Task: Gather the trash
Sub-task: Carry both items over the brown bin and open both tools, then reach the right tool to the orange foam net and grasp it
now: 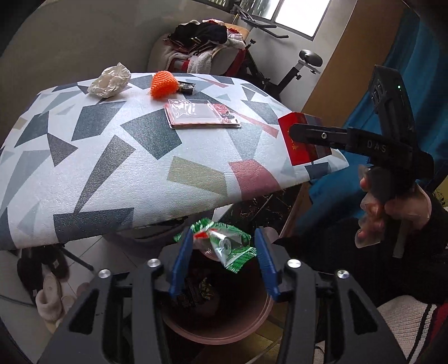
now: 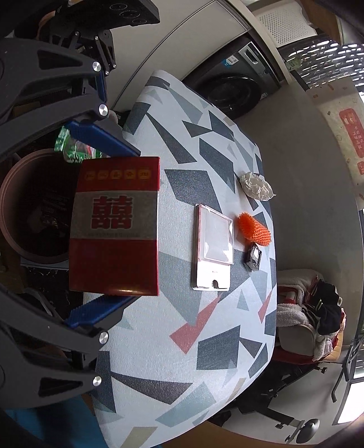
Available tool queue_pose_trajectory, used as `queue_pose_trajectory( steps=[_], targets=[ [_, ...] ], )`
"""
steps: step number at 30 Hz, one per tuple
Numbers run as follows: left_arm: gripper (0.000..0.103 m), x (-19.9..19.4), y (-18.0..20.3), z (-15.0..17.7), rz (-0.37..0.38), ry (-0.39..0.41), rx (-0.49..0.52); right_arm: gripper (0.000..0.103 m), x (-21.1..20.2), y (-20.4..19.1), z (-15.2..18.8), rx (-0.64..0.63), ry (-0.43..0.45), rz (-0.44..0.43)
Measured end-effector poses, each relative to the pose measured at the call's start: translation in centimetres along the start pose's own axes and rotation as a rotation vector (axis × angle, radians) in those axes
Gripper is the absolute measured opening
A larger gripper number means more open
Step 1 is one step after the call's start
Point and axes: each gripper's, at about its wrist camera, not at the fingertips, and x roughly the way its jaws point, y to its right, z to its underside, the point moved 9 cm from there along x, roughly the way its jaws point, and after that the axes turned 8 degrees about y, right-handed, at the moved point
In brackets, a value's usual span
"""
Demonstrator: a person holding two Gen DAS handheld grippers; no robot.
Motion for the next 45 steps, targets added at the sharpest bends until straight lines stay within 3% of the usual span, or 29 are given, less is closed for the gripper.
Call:
queue_pose_trajectory(
  steps=[9, 12, 22, 28, 30, 45],
  targets=[
    [0.086, -2.6, -1.4, -2.5, -0.105, 0.092, 0.016, 0.089, 1.2, -1.5, 4.1, -0.013, -0.091, -0.014],
    [0.092, -3.6, -2.7, -3.0, -0.161, 0.119, -0.001, 0.089, 1.9, -2.3, 5.9, -0.018, -0.133, -0.023],
    [0.095, -4.9, -6.7, -3.0, -0.260, 0.134, -0.087, 0.089, 3.2, -4.1, 8.9, -0.033, -0.212, -0.049],
    [0.096, -4.7, -7.6, -2.4, -0.268, 0.124, -0.116, 0.090, 3.7, -4.4, 9.4, -0.036, -0.237, -0.057],
    [0.096, -4.7, -7.7, -2.2, -0.270, 0.121, -0.120, 0.095, 3.8, -4.5, 9.6, -0.028, -0.245, -0.065],
    [0.096, -4.5, -9.1, -1.9, -0.292, 0.126, -0.156, 0.095, 4.3, -3.6, 9.2, -0.016, -0.248, -0.046]
  ],
)
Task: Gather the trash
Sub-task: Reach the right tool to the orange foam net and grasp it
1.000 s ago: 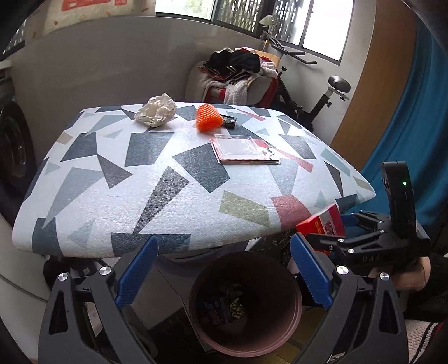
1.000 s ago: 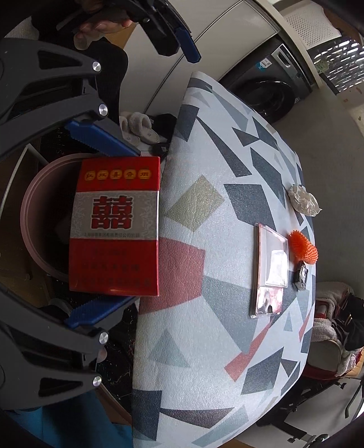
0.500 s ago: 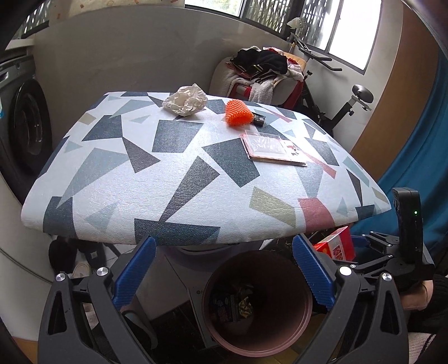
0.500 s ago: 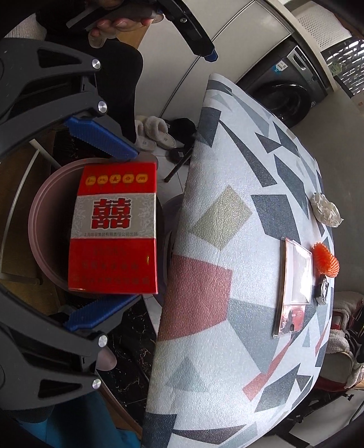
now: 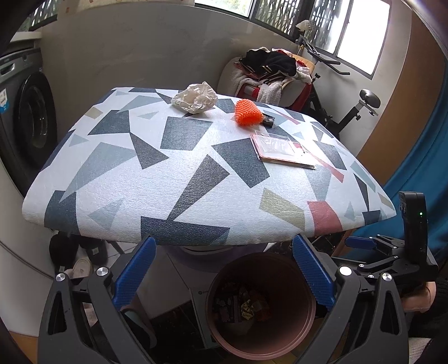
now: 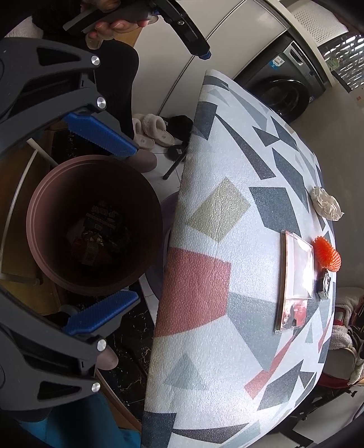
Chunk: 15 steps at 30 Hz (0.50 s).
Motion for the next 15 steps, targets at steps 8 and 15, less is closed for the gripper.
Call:
queue_pose_trajectory(
  steps=[8, 15],
  targets=[
    [0.096, 1.1, -0.4, 0.2, 0.015, -0.028, -0.009, 0.095, 0.0, 1.1, -1.1, 0.008, 0.019, 0.022],
    [0.096, 2.7, -0.5, -0.6, 0.040, -0.040, 0.033, 0.095, -0.1, 3.8, -3.2, 0.033, 0.054, 0.065]
  ],
)
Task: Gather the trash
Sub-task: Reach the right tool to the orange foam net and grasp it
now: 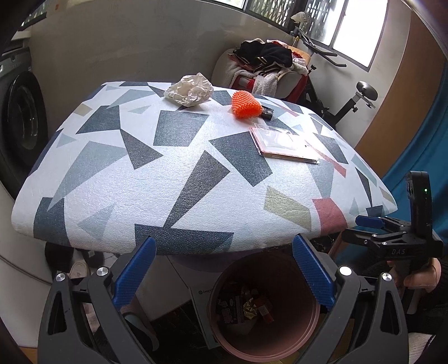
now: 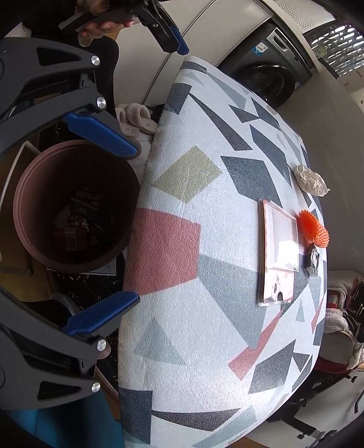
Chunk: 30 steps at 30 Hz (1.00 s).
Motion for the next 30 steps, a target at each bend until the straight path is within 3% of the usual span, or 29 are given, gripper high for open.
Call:
queue_pose_trajectory(
  steps=[8, 14, 18, 22, 25, 30],
  targets=[
    [0.096, 2.6, -0.9, -3.0, 0.016, 0.019, -0.017, 0.095, 1.0, 2.7, -5.4, 0.000, 0.051, 0.009],
    [0.096, 4.7, -3.1, -5.5, 0.008, 0.043, -0.044, 0.088, 4.2, 2.8, -14.3, -0.025, 0.103, -0.029],
    [0.096, 6.1, -5.2, -6.6, -0.013, 0.046, -0.050, 0.083, 7.7, 2.1, -21.2, -0.044, 0.144, -0.051],
    [0.096, 6.8, -7.3, -7.7, -0.037, 0.055, -0.063, 0.078, 12.1, 1.6, -26.6, 0.021, 0.176, -0.077],
    [0.096, 7.2, -8.6, -8.3, -0.057, 0.062, -0.061, 0.071, 15.9, 0.9, -29.1, 0.016, 0.152, -0.045],
    [0.096, 8.0, -9.6, -8.9, -0.071, 0.061, -0.055, 0.069, 20.9, 1.0, -30.9, 0.035, 0.086, 0.007]
  ],
)
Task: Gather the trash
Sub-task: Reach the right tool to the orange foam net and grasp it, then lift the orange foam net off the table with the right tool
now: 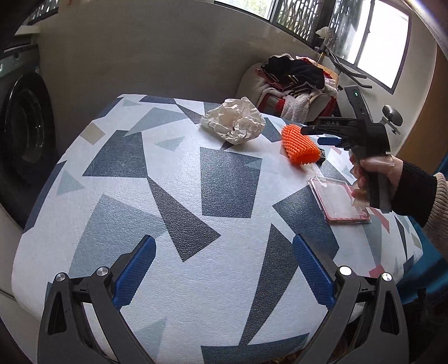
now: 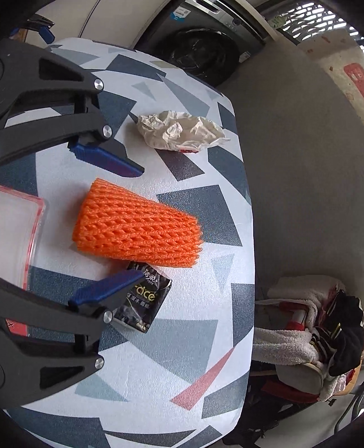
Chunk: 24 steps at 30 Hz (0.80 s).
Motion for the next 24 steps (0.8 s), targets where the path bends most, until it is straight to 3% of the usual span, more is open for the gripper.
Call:
queue_pose_trajectory(
  steps=[2, 4, 5, 9, 12, 19, 24],
  targets=[
    [0.096, 0.4, 0.5, -0.2, 0.010, -0.002, 0.017, 0.065, 1.3, 0.3, 0.1, -0.003, -0.031, 0.018],
    [0.096, 1.0, 1.3, -0.5, 0.031, -0.002, 0.037, 0.025, 1.6, 0.4, 0.3, -0.008, -0.062, 0.002],
    [0.096, 1.3, 1.8, -0.7, 0.046, -0.003, 0.044, 0.024, 1.1, 0.7, 0.2, -0.010, -0.052, 0.015],
    [0.096, 3.2, 5.0, -1.6, 0.145, -0.012, 0.073, 0.023, -4.5, 1.6, -0.7, 0.008, 0.087, -0.071],
    [0.096, 5.3, 8.7, -2.4, 0.225, -0.023, 0.151, 0.023, -9.5, 4.2, 0.6, 0.044, 0.151, -0.086],
    [0.096, 8.8, 22.0, -0.9, 0.497, -0.048, 0.681, 0.023, -17.5, 13.3, 8.2, 0.182, 0.163, 0.008],
    [0.097, 12.9, 25.5, -0.5, 0.547, -0.116, 0.813, 0.023, -20.9, 17.9, 12.6, 0.334, 0.162, 0.028]
  ],
)
